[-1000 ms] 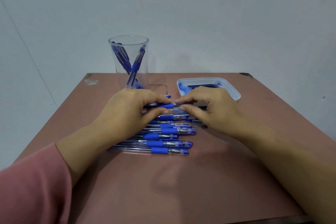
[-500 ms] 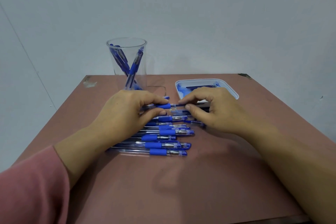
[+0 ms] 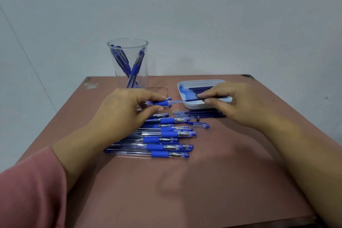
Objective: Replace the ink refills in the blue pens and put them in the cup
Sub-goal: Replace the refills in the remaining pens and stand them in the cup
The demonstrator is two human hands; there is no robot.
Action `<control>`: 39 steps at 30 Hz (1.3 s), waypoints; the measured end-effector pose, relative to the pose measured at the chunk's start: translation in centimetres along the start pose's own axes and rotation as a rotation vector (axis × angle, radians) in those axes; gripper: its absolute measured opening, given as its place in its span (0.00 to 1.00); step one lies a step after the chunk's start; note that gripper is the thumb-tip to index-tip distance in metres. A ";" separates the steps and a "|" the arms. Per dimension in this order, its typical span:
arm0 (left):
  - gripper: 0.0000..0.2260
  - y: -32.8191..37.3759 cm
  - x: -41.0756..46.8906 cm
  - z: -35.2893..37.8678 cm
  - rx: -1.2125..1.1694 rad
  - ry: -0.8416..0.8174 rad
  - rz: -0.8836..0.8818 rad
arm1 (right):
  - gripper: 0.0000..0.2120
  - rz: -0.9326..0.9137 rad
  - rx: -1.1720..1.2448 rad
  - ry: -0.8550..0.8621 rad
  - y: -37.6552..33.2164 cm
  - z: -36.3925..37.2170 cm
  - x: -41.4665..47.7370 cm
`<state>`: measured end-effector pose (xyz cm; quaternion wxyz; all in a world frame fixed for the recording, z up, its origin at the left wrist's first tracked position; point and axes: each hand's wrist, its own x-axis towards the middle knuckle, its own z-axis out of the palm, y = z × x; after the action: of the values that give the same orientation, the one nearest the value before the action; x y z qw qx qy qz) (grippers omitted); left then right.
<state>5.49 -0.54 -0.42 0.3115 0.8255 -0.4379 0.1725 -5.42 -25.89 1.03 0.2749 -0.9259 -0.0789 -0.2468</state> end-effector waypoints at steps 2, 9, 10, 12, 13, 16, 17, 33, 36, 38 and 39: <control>0.15 -0.1 0.0 -0.1 0.001 0.019 -0.023 | 0.09 0.032 -0.048 0.013 0.2 -0.7 0.0; 0.14 0.1 0.0 -0.1 0.017 0.002 -0.005 | 0.10 0.053 -0.201 -0.150 1.6 -0.3 0.2; 0.14 0.1 0.0 -0.1 0.017 0.002 0.001 | 0.10 0.037 -0.212 -0.163 1.7 -0.3 0.3; 0.15 0.2 0.0 -0.1 0.011 0.000 0.018 | 0.11 0.014 -0.233 -0.187 1.8 -0.1 0.4; 0.16 0.3 0.0 -0.1 0.005 0.000 0.024 | 0.11 0.003 -0.249 -0.195 1.8 -0.1 0.4; 0.19 0.4 0.0 -0.2 -0.004 -0.009 0.028 | 0.12 -0.022 -0.301 -0.216 2.0 0.3 0.4; 0.19 0.4 0.0 -0.2 -0.004 -0.012 0.030 | 0.12 -0.027 -0.311 -0.219 2.1 0.4 0.4; 0.18 0.3 0.0 -0.1 -0.008 -0.007 0.019 | 0.10 0.206 -0.300 -0.133 3.0 -2.4 2.7; 0.20 0.2 0.0 -0.1 -0.011 -0.006 0.024 | 0.10 0.267 -0.345 -0.269 3.2 -2.2 4.1; 0.21 0.2 0.0 -0.1 -0.011 -0.012 0.025 | 0.11 0.280 -0.364 -0.335 3.1 -1.9 4.8; 0.20 0.2 0.0 -0.2 -0.010 -0.014 0.024 | 0.11 0.285 -0.364 -0.359 3.0 -1.7 5.1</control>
<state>5.34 -0.54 -0.20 0.3103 0.8198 -0.4510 0.1684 -0.90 -29.27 3.44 0.1180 -0.9906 0.0503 -0.0482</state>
